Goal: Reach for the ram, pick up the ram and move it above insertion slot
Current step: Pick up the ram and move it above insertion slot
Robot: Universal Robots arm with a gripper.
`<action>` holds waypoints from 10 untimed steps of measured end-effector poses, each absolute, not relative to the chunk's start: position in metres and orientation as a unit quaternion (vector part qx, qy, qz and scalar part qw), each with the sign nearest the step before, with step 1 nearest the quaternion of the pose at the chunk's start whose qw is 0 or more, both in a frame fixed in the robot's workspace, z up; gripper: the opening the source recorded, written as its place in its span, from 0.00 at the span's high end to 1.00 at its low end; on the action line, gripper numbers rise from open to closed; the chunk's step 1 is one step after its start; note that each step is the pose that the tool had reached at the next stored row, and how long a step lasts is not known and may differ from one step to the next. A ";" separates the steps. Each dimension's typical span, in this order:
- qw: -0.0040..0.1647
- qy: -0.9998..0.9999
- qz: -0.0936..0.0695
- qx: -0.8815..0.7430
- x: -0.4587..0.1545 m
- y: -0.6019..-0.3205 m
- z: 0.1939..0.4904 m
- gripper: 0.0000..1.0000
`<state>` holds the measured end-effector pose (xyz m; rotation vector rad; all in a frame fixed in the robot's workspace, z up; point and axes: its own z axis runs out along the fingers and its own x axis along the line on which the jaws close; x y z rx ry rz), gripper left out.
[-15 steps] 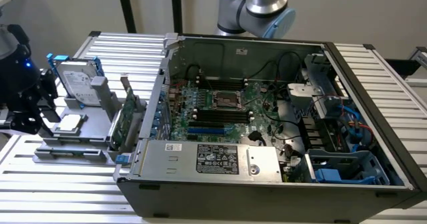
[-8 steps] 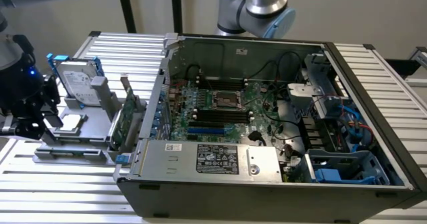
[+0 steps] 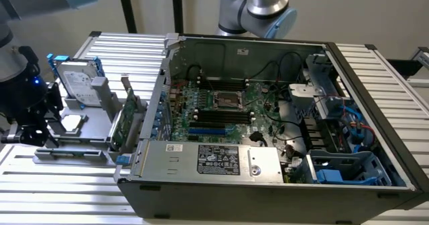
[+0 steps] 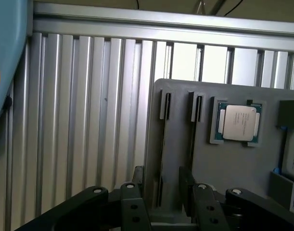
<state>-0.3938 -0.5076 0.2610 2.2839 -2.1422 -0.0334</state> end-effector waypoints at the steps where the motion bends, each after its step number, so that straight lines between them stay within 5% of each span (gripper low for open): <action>1: 0.005 -0.684 -0.011 0.729 -0.394 -0.508 0.259 0.58; 10: 0.004 -0.684 -0.011 0.729 -0.394 -0.509 0.243 0.58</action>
